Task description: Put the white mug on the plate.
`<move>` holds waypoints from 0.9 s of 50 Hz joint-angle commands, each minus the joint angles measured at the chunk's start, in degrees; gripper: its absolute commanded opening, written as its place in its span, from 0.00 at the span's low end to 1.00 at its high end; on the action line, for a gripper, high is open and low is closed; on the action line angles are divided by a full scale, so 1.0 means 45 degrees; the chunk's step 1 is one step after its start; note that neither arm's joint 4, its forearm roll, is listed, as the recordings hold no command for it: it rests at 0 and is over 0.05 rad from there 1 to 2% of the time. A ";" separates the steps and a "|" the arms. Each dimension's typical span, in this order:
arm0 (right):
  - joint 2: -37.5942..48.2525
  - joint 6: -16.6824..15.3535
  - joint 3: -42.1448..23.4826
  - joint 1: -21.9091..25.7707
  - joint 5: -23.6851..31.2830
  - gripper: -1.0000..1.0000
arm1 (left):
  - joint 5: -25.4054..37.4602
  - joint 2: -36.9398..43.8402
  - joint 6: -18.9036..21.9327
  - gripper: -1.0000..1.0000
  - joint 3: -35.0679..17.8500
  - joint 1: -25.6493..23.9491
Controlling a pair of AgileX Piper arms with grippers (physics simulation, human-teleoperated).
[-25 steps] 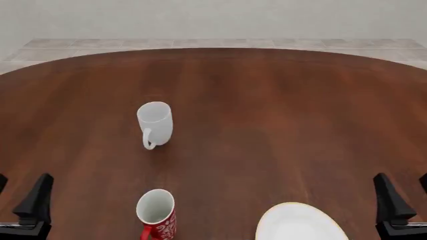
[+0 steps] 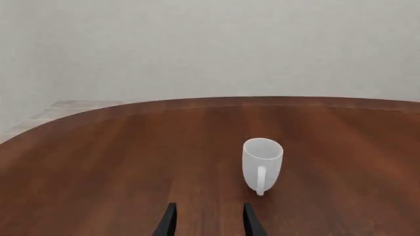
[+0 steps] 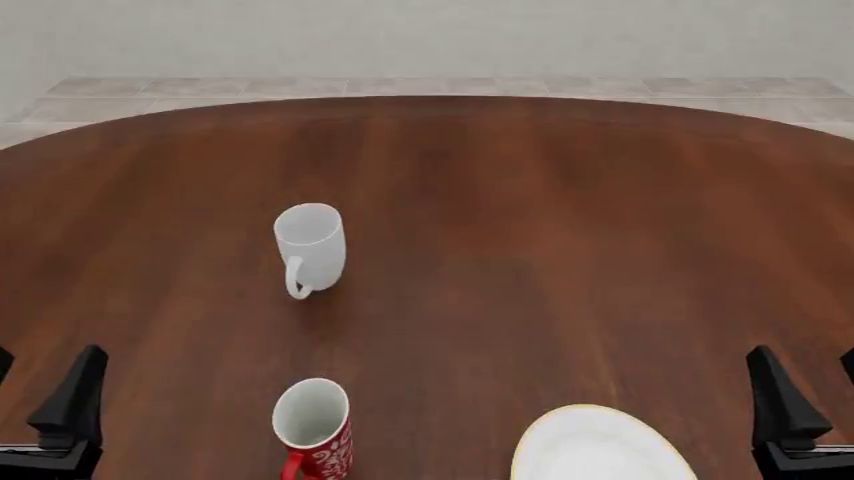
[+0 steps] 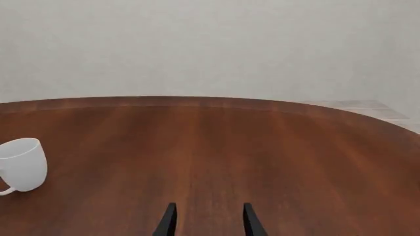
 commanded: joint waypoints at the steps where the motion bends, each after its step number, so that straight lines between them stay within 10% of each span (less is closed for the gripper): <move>1: -0.0004 0.0002 -0.0001 0.0016 0.0003 1.00 | 0.0020 -0.0025 0.0001 1.00 0.0005 0.0008; 10: 0.0003 0.0005 -0.0001 0.0016 -0.0004 1.00 | 0.0069 -0.0012 0.0020 1.00 -0.0025 -0.0454; 13: -0.0004 0.0003 -0.0004 0.0017 0.0007 1.00 | -0.1703 0.3296 -0.0381 1.00 -0.0048 -0.0203; 17: -0.0004 0.0003 -0.0004 0.0016 0.0007 1.00 | 0.0578 0.1676 -0.0553 1.00 -0.1440 -0.0475; 27: -0.0003 0.0007 -0.0004 0.0016 0.0009 1.00 | 0.2182 0.4037 0.0114 1.00 -0.3665 -0.1562; 45: -0.0005 0.0004 -0.0004 0.0017 0.0007 1.00 | 0.2717 0.7985 0.1133 1.00 -0.5678 -0.2712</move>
